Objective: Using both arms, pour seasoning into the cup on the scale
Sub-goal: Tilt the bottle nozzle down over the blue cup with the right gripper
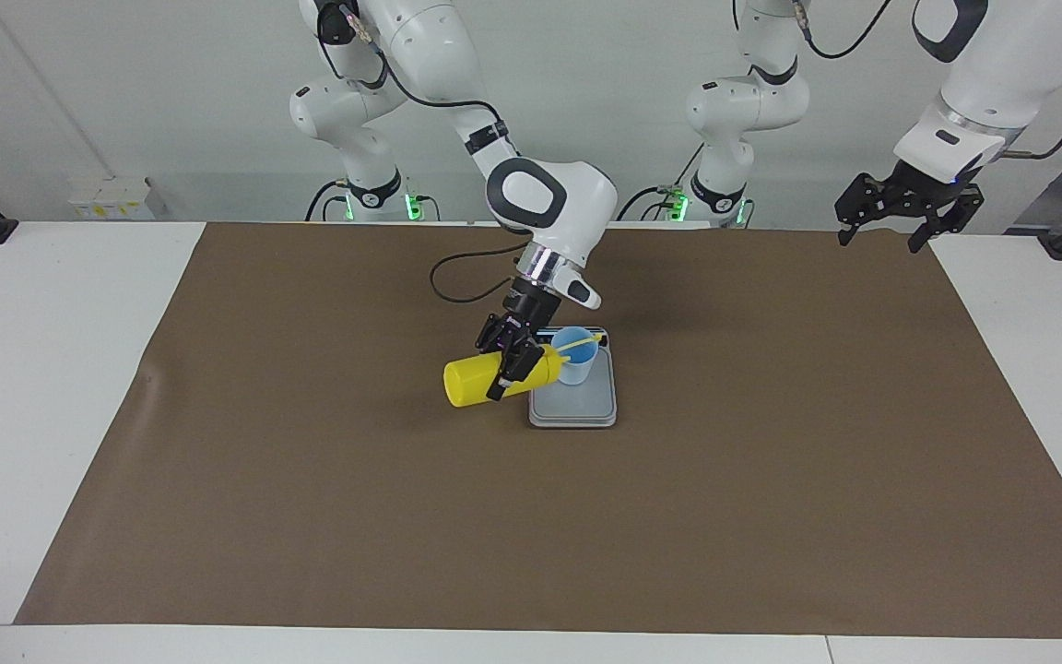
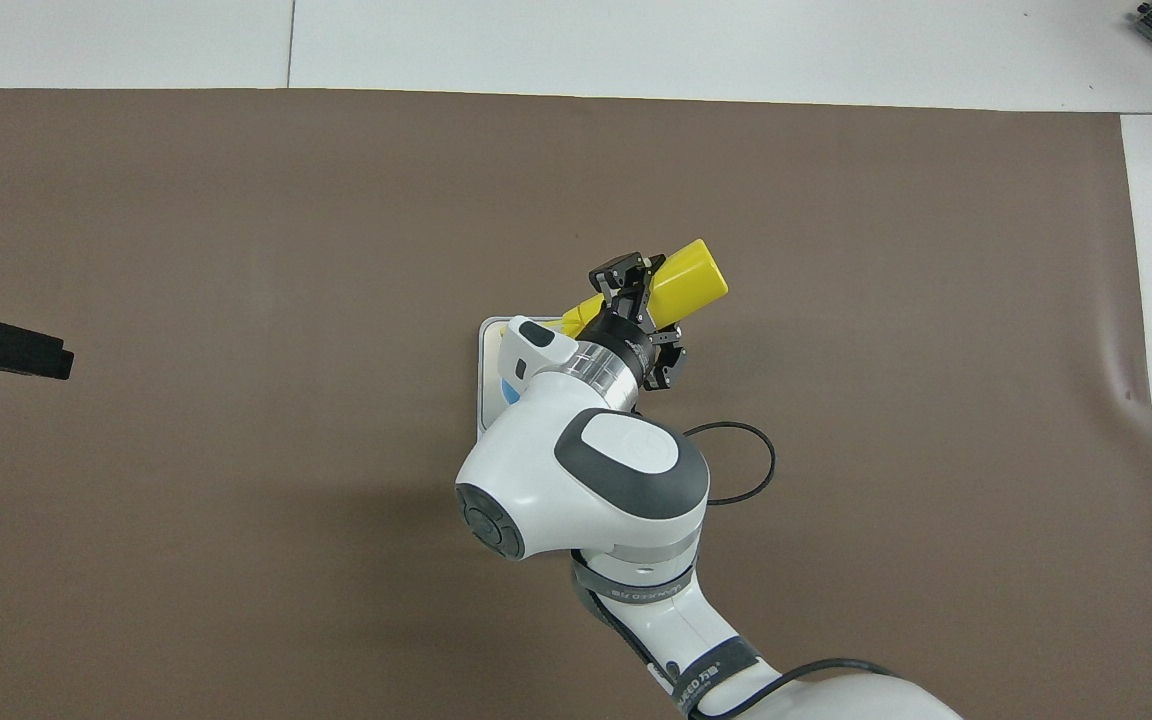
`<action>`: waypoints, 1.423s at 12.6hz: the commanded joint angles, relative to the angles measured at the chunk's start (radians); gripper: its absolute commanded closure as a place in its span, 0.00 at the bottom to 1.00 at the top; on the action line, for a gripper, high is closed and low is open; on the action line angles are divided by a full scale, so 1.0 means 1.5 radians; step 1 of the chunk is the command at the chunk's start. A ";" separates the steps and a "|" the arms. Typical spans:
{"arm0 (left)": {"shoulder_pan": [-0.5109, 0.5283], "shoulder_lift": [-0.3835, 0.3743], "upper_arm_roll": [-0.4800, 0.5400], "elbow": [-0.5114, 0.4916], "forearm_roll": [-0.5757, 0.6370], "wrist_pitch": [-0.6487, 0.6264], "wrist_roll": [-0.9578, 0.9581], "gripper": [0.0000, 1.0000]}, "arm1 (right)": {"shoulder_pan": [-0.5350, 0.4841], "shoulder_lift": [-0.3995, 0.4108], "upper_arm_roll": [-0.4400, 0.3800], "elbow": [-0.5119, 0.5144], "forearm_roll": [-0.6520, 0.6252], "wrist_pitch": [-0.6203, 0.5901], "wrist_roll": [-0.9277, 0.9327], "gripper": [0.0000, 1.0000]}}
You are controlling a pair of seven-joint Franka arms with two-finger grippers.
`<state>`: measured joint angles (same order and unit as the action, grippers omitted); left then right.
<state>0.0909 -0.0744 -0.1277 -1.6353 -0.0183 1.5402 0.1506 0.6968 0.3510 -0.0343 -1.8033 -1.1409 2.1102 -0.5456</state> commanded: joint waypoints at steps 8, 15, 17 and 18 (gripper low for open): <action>0.007 -0.014 -0.004 -0.009 0.008 -0.006 0.002 0.00 | 0.002 -0.018 0.004 -0.013 -0.023 -0.019 0.019 1.00; 0.007 -0.014 -0.004 -0.010 0.008 -0.006 0.002 0.00 | -0.024 -0.066 0.008 -0.012 0.127 -0.005 0.019 1.00; 0.007 -0.014 -0.004 -0.009 0.008 -0.006 0.002 0.00 | -0.033 -0.078 0.008 -0.013 0.178 0.003 0.018 1.00; 0.007 -0.014 -0.004 -0.009 0.008 -0.006 0.002 0.00 | -0.034 -0.086 0.008 -0.013 0.180 0.003 0.019 1.00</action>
<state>0.0909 -0.0744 -0.1277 -1.6353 -0.0183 1.5400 0.1506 0.6643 0.2600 -0.0343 -1.8058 -0.9006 2.1030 -0.5276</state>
